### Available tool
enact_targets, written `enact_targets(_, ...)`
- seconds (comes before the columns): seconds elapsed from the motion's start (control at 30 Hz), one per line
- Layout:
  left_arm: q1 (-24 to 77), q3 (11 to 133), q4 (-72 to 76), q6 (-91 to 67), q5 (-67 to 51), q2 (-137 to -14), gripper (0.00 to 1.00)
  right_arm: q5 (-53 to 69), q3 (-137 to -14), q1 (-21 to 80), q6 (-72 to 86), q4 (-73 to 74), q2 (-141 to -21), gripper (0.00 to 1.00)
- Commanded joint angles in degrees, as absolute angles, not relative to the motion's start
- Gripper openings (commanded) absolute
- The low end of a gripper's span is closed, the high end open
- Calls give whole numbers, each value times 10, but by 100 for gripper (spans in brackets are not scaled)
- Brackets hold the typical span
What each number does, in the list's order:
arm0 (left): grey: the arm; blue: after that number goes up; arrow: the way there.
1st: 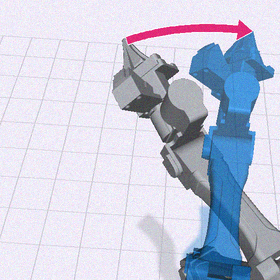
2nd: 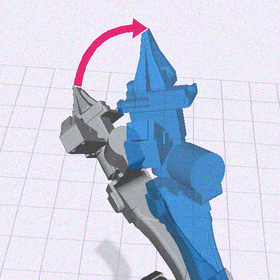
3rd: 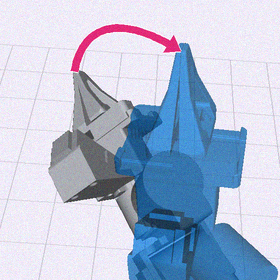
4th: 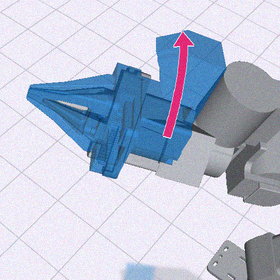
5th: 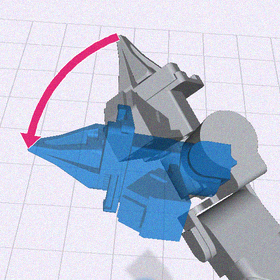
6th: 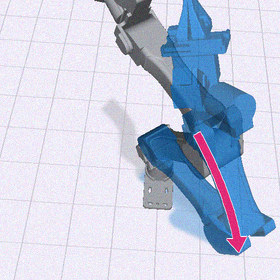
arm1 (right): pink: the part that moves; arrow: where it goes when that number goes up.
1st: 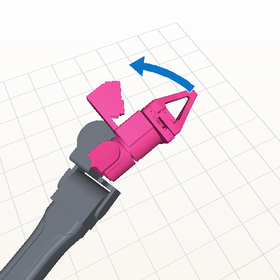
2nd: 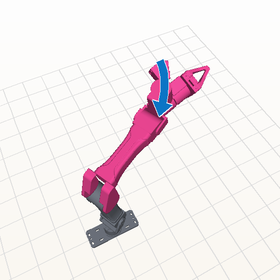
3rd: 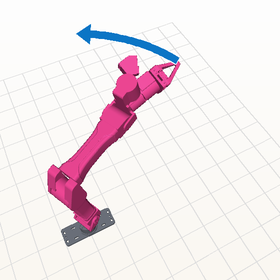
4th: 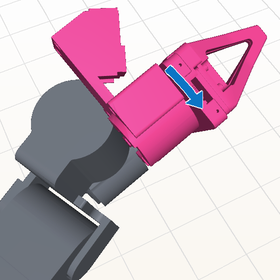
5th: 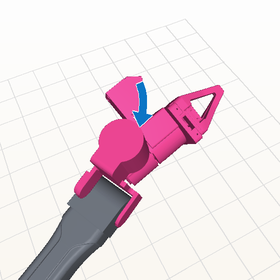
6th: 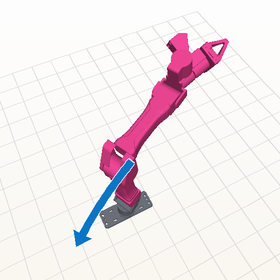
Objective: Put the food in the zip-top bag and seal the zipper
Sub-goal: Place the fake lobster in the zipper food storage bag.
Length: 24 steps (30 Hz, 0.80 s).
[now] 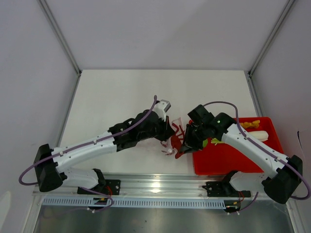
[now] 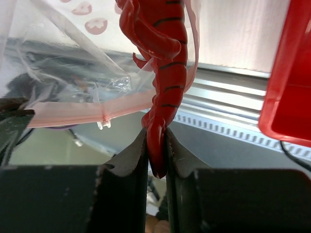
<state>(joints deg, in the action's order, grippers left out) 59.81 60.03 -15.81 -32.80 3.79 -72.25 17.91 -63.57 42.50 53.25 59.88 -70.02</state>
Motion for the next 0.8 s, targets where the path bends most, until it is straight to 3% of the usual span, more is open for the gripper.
enact_targets(0.0, 597, 591, -126, -294, 25, -693, 0, 133, -663, 425, 476, 627, -686, 0)
enact_targets(0.37, 597, 550, -106, -272, 45, -701, 1, 129, -759, 410, 368, 725, -708, 0)
enact_targets(0.77, 602, 507, -48, -248, 14, -651, 1, 311, -780, 338, 289, 758, -770, 0)
